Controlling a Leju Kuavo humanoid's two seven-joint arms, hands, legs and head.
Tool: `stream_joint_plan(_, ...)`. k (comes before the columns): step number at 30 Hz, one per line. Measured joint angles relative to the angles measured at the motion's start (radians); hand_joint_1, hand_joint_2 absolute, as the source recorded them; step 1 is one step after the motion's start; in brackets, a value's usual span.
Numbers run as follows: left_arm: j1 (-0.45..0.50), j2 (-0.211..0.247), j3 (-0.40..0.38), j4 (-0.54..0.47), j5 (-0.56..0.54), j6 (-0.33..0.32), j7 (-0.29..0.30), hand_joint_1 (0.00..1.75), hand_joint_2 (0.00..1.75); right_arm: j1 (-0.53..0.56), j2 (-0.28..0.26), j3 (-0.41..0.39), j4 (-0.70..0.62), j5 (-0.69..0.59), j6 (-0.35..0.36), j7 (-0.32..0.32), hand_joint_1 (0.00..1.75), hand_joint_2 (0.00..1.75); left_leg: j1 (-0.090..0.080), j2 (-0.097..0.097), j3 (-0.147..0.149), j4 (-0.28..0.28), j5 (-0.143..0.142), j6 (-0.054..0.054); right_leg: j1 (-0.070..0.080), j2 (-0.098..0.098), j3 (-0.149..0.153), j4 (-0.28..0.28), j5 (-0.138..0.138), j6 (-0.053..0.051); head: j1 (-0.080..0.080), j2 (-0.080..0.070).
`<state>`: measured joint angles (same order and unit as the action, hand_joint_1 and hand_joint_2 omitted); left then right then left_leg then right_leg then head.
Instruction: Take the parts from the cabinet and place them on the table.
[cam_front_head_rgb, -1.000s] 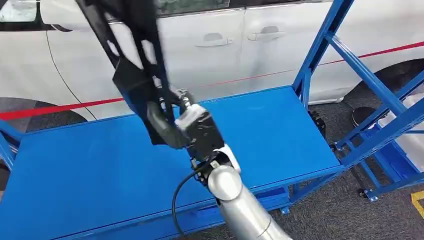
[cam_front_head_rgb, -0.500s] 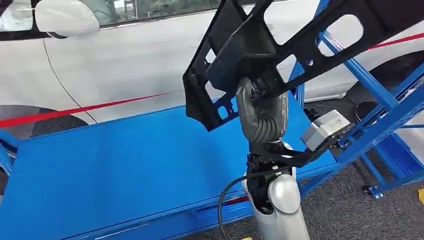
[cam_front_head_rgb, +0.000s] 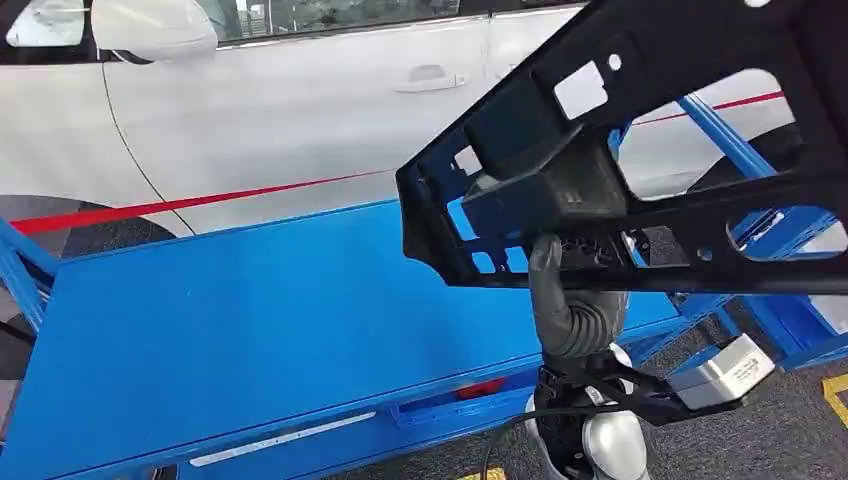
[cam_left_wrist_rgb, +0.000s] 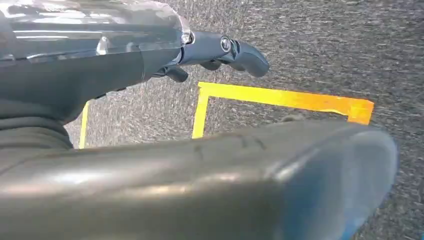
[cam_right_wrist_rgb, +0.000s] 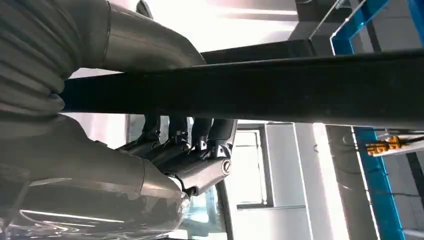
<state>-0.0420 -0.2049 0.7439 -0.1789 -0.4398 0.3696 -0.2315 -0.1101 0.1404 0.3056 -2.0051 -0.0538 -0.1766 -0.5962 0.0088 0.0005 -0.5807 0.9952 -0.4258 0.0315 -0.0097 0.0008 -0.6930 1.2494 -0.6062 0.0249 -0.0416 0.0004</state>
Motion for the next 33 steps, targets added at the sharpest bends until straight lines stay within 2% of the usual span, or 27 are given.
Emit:
stream_joint_plan(1, -0.001, 0.0, 0.0, 0.0, 0.0, 0.0, 0.001, 0.0, 0.0, 0.006, -0.006, -0.002, -0.002, 0.0, 0.0, -0.001, 1.75, 1.75, 0.0, 0.001, -0.01, 0.001, 0.007, 0.0, -0.001, 0.0, -0.017, 0.061, -0.025, 0.003, 0.0, 0.0)
stream_joint_plan(2, -0.001, 0.001, 0.0, 0.0, 0.0, 0.0, 0.002, 0.0, 0.0, 0.01, -0.011, -0.003, -0.003, -0.001, 0.0, -0.001, 1.75, 1.75, 0.0, 0.001, -0.02, 0.002, 0.014, -0.002, -0.004, 0.0, -0.014, 0.081, -0.024, 0.004, 0.0, 0.0)
stream_joint_plan(3, -0.001, 0.001, 0.0, 0.0, 0.0, 0.0, 0.003, 0.0, 0.0, 0.013, -0.016, -0.005, -0.004, -0.002, 0.001, -0.001, 1.75, 1.75, 0.0, 0.001, -0.03, 0.003, 0.02, -0.004, -0.006, -0.001, 0.01, 0.058, -0.003, 0.005, 0.0, 0.0)
stream_joint_plan(5, -0.003, 0.001, 0.0, 0.0, -0.002, 0.0, 0.013, 0.0, 0.0, 0.017, -0.024, -0.005, -0.014, -0.025, 0.02, -0.003, 1.75, 1.75, 0.001, 0.012, -0.048, 0.01, 0.031, -0.01, -0.01, -0.012, 0.125, -0.107, 0.069, 0.007, 0.0, 0.0)
stream_joint_plan(6, -0.003, 0.001, 0.0, 0.0, -0.003, 0.0, 0.016, 0.0, 0.0, 0.017, -0.028, -0.005, -0.02, -0.037, 0.034, -0.007, 1.75, 1.75, 0.001, 0.012, -0.053, 0.017, 0.034, -0.015, -0.011, -0.04, 0.188, -0.195, 0.082, 0.008, 0.0, 0.0)
stream_joint_plan(7, -0.002, 0.001, 0.0, 0.0, -0.003, 0.0, 0.018, 0.0, 0.0, 0.017, -0.031, -0.005, -0.027, -0.045, 0.045, -0.015, 1.75, 1.75, -0.006, 0.014, -0.059, 0.024, 0.035, -0.02, -0.001, -0.067, 0.214, -0.25, 0.063, 0.003, 0.0, 0.0)
stream_joint_plan(8, -0.002, 0.0, 0.0, 0.0, -0.005, 0.002, 0.021, 0.0, 0.0, 0.028, -0.032, -0.005, -0.034, -0.048, 0.054, -0.025, 1.75, 1.75, -0.004, 0.02, -0.055, 0.022, 0.041, -0.028, 0.004, -0.053, 0.201, -0.232, 0.081, -0.012, -0.003, 0.0)
stream_joint_plan(10, -0.004, 0.0, 0.0, 0.0, -0.006, 0.005, 0.029, 0.0, 0.0, 0.042, -0.038, -0.006, -0.046, -0.052, 0.061, -0.036, 1.75, 1.75, -0.002, 0.033, -0.056, 0.02, 0.051, -0.04, 0.004, -0.036, 0.193, -0.237, 0.081, -0.022, -0.001, 0.0)
stream_joint_plan(11, -0.003, 0.001, 0.0, 0.0, -0.006, 0.005, 0.031, 0.0, 0.0, 0.05, -0.042, -0.007, -0.048, -0.052, 0.064, -0.04, 1.75, 1.75, -0.003, 0.039, -0.058, 0.018, 0.057, -0.049, 0.002, -0.028, 0.186, -0.242, 0.093, -0.033, -0.001, 0.0)
stream_joint_plan(12, -0.003, 0.001, 0.0, 0.0, -0.003, 0.006, 0.031, 0.0, 0.0, 0.055, -0.045, -0.008, -0.052, -0.052, 0.071, -0.047, 1.75, 1.75, 0.003, 0.032, -0.064, 0.029, 0.035, -0.056, -0.002, -0.023, 0.176, -0.243, 0.106, -0.043, -0.001, 0.0)
stream_joint_plan(13, -0.003, 0.001, 0.0, 0.0, -0.002, 0.006, 0.032, 0.0, 0.0, 0.057, -0.047, -0.008, -0.055, -0.052, 0.074, -0.05, 1.75, 1.75, 0.003, 0.022, -0.081, 0.061, -0.015, -0.06, -0.001, -0.014, 0.164, -0.243, 0.115, -0.047, -0.001, 0.0)
stream_joint_plan(15, -0.003, 0.001, 0.0, 0.0, 0.001, 0.007, 0.032, 0.0, 0.0, 0.07, -0.052, -0.009, -0.056, -0.05, 0.075, -0.063, 1.75, 1.75, 0.003, 0.011, -0.118, 0.202, -0.134, -0.06, 0.002, 0.001, 0.139, -0.242, 0.136, -0.056, -0.001, 0.0)
stream_joint_plan(16, -0.004, 0.001, 0.0, 0.0, 0.002, 0.007, 0.034, 0.0, 0.0, 0.082, -0.056, -0.012, -0.06, -0.048, 0.075, -0.071, 1.75, 1.75, 0.002, 0.01, -0.133, 0.272, -0.17, -0.058, 0.006, 0.009, 0.126, -0.242, 0.146, -0.057, -0.001, 0.0)
stream_joint_plan(17, -0.004, 0.001, 0.001, 0.0, 0.002, 0.008, 0.034, 0.0, 0.0, 0.096, -0.061, -0.015, -0.063, -0.044, 0.075, -0.079, 1.75, 1.75, 0.002, 0.009, -0.135, 0.319, -0.177, -0.056, 0.009, 0.017, 0.111, -0.24, 0.156, -0.057, -0.001, 0.0)
stream_joint_plan(18, -0.005, 0.001, 0.002, 0.0, 0.003, 0.008, 0.035, 0.0, 0.0, 0.105, -0.065, -0.018, -0.066, -0.042, 0.074, -0.081, 1.75, 1.75, 0.001, 0.009, -0.113, 0.318, -0.156, -0.049, 0.013, 0.027, 0.095, -0.238, 0.167, -0.058, -0.001, 0.0)
stream_joint_plan(20, -0.006, 0.001, 0.003, 0.0, 0.004, 0.008, 0.035, 0.0, 0.0, 0.113, -0.07, -0.021, -0.071, -0.04, 0.074, -0.084, 1.75, 1.75, -0.007, -0.003, -0.013, 0.197, -0.09, -0.03, 0.019, 0.052, 0.073, -0.234, 0.184, -0.057, -0.001, 0.0)
stream_joint_plan(21, -0.008, 0.001, 0.004, 0.0, 0.005, 0.006, 0.035, 0.0, 0.0, 0.116, -0.072, -0.022, -0.075, -0.039, 0.074, -0.086, 1.75, 1.75, -0.011, -0.027, 0.051, 0.108, -0.073, -0.015, 0.022, 0.064, 0.064, -0.234, 0.193, -0.056, -0.001, 0.0)
stream_joint_plan(22, -0.011, 0.006, 0.004, -0.001, 0.005, -0.001, 0.032, 0.0, 0.0, 0.12, -0.073, -0.023, -0.079, -0.036, 0.073, -0.09, 1.75, 1.75, -0.014, -0.073, 0.1, 0.024, -0.102, 0.007, 0.018, 0.07, 0.057, -0.233, 0.201, -0.052, 0.0, 0.0)
stream_joint_plan(23, -0.01, 0.004, 0.004, -0.002, 0.005, -0.015, 0.027, 0.0, 0.0, 0.123, -0.074, -0.025, -0.084, -0.033, 0.071, -0.091, 1.75, 1.75, -0.011, -0.075, 0.121, -0.015, -0.102, -0.002, 0.019, 0.078, 0.053, -0.233, 0.209, -0.048, 0.0, 0.0)
stream_joint_plan(24, -0.009, 0.007, 0.005, -0.002, 0.005, -0.035, 0.023, 0.0, 0.0, 0.134, -0.075, -0.03, -0.088, -0.029, 0.071, -0.095, 1.75, 1.75, -0.018, -0.07, 0.115, -0.01, -0.093, -0.007, 0.011, 0.085, 0.053, -0.236, 0.219, -0.039, -0.001, 0.0)
stream_joint_plan(26, -0.011, 0.014, 0.005, -0.002, 0.008, -0.056, 0.021, 0.0, 0.0, 0.162, -0.077, -0.047, -0.105, -0.023, 0.071, -0.097, 1.75, 1.75, -0.024, -0.053, 0.115, -0.022, -0.082, -0.005, 0.007, 0.106, 0.05, -0.242, 0.235, -0.025, -0.001, 0.0)
stream_joint_plan(27, -0.009, 0.015, 0.005, -0.001, 0.008, -0.062, 0.022, 0.0, 0.0, 0.174, -0.079, -0.058, -0.111, -0.023, 0.07, -0.098, 1.75, 1.75, -0.004, -0.033, 0.115, -0.039, -0.064, -0.002, 0.008, 0.101, 0.046, -0.235, 0.231, -0.023, -0.001, 0.0)
stream_joint_plan(28, -0.005, 0.021, 0.007, -0.002, 0.009, -0.063, 0.021, 0.0, 0.0, 0.186, -0.08, -0.071, -0.115, -0.023, 0.07, -0.1, 1.75, 1.75, -0.008, -0.021, 0.109, -0.045, -0.054, 0.004, 0.014, 0.057, 0.032, -0.212, 0.185, -0.017, 0.0, 0.0)
stream_joint_plan(29, -0.002, 0.025, 0.009, -0.002, 0.009, -0.065, 0.022, 0.0, 0.0, 0.195, -0.081, -0.087, -0.116, -0.023, 0.071, -0.1, 1.75, 1.75, -0.009, -0.003, 0.101, -0.045, -0.045, 0.008, 0.01, 0.029, 0.011, -0.153, 0.12, -0.013, 0.0, 0.0)
stream_joint_plan(31, 0.003, 0.029, 0.013, -0.002, 0.01, -0.064, 0.019, 0.0, 0.0, 0.222, -0.082, -0.125, -0.116, -0.025, 0.078, -0.1, 1.75, 1.75, -0.009, 0.026, 0.078, -0.04, -0.032, 0.006, -0.003, 0.011, -0.029, -0.006, 0.027, 0.002, 0.0, 0.0)
stream_joint_plan(32, 0.003, 0.031, 0.015, -0.002, 0.011, -0.064, 0.018, 0.0, 0.0, 0.235, -0.083, -0.146, -0.117, -0.026, 0.079, -0.1, 1.75, 1.75, -0.008, 0.04, 0.064, -0.035, -0.027, 0.003, -0.009, 0.009, -0.039, 0.048, 0.02, 0.01, 0.0, 0.0)
stream_joint_plan(33, 0.003, 0.032, 0.016, -0.002, 0.011, -0.067, 0.015, 0.0, 0.0, 0.247, -0.085, -0.167, -0.116, -0.027, 0.079, -0.1, 1.75, 1.75, -0.006, 0.054, 0.051, -0.029, -0.023, -0.001, -0.017, 0.006, -0.032, 0.063, 0.041, 0.018, 0.0, 0.0)
